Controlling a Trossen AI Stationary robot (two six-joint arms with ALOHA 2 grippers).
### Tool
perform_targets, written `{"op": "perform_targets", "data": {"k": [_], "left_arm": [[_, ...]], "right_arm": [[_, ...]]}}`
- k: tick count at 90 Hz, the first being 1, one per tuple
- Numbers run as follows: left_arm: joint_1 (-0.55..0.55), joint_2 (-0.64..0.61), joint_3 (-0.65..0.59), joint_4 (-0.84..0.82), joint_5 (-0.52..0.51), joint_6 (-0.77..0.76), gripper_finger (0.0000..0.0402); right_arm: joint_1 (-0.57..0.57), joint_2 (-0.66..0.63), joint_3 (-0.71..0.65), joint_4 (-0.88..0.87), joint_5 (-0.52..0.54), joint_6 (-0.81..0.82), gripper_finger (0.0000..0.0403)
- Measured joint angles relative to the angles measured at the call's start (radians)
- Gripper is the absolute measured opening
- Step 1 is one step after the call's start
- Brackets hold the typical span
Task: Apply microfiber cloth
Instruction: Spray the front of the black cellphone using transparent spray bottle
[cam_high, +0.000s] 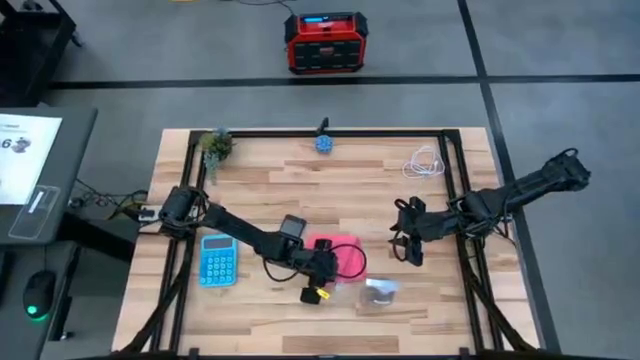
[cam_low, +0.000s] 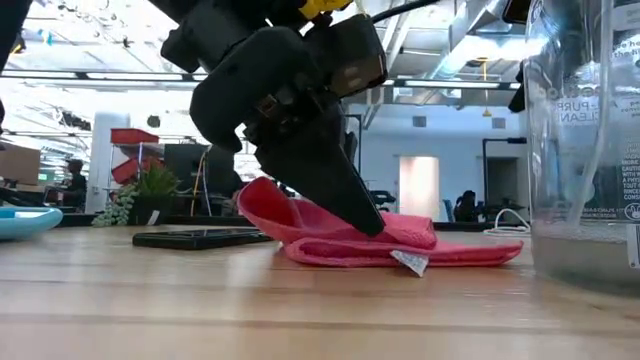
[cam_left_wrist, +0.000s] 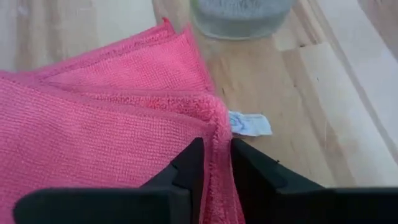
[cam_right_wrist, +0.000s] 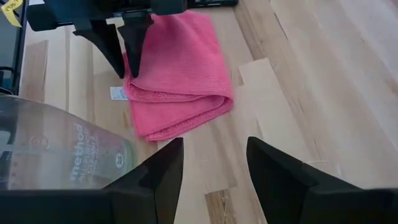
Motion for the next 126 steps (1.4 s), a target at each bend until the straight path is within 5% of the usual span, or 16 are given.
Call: {"op": "perform_targets", "data": {"k": [16, 70, 95, 126], "left_arm": [[0.0, 0.001, 0.0, -0.005, -0.001, 0.006, 0.0004], [-0.003, -0.074, -0.001, 0.058, -0.079, -0.01, 0.0], [-0.003, -0.074, -0.001, 0.247, -0.116, -0.055, 0.0], [0.003, -0.063, -0.001, 0.198, -0.098, -0.135, 0.0013]], "right_arm": [[0.0, 0.0, 0.0, 0.0, 0.0, 0.002, 0.0164], [0.0, 0.0, 0.0, 0.0, 0.0, 0.001, 0.0164], [0.0, 0.0, 0.0, 0.0, 0.0, 0.001, 0.0164], [0.028, 0.0, 0.0, 0.001, 0.0, 0.006, 0.0164]]}}
